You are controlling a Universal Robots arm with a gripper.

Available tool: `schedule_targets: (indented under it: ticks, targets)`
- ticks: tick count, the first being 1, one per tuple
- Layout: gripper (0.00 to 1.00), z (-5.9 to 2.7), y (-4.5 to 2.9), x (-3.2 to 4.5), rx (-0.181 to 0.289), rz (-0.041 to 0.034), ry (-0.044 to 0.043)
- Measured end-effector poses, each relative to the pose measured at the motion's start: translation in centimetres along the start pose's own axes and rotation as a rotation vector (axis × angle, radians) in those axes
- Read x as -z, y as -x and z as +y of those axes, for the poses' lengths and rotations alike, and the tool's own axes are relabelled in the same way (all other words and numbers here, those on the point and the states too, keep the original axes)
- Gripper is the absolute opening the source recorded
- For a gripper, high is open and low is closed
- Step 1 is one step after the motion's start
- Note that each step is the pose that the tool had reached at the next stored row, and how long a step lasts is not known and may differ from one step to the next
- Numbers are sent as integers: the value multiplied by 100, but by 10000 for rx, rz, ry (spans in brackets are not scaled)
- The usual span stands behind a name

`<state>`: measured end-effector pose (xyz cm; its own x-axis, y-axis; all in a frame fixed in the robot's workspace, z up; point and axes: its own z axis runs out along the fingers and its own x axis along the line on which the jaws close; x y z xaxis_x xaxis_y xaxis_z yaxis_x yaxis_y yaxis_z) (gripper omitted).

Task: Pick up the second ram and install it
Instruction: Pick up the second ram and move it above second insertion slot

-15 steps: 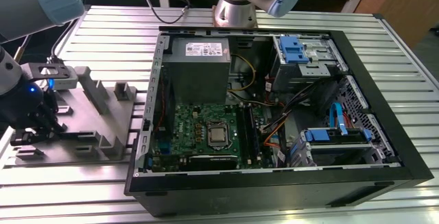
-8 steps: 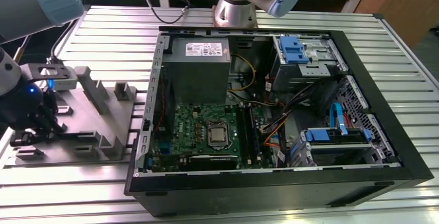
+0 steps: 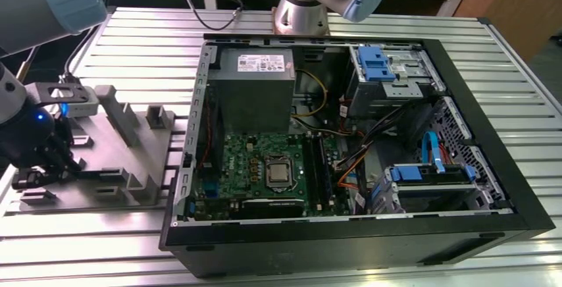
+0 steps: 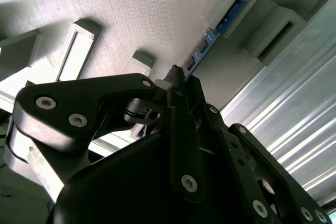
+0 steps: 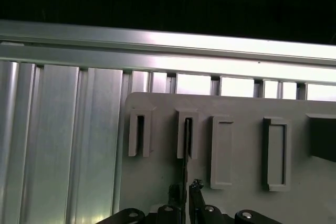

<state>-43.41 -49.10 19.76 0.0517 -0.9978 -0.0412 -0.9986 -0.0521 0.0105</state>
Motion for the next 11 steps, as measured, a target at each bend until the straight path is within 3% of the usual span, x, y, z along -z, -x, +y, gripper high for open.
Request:
schedule_targets:
  ticks: [11]
  targets:
    - [21, 0, -1, 29, 0, -1, -1]
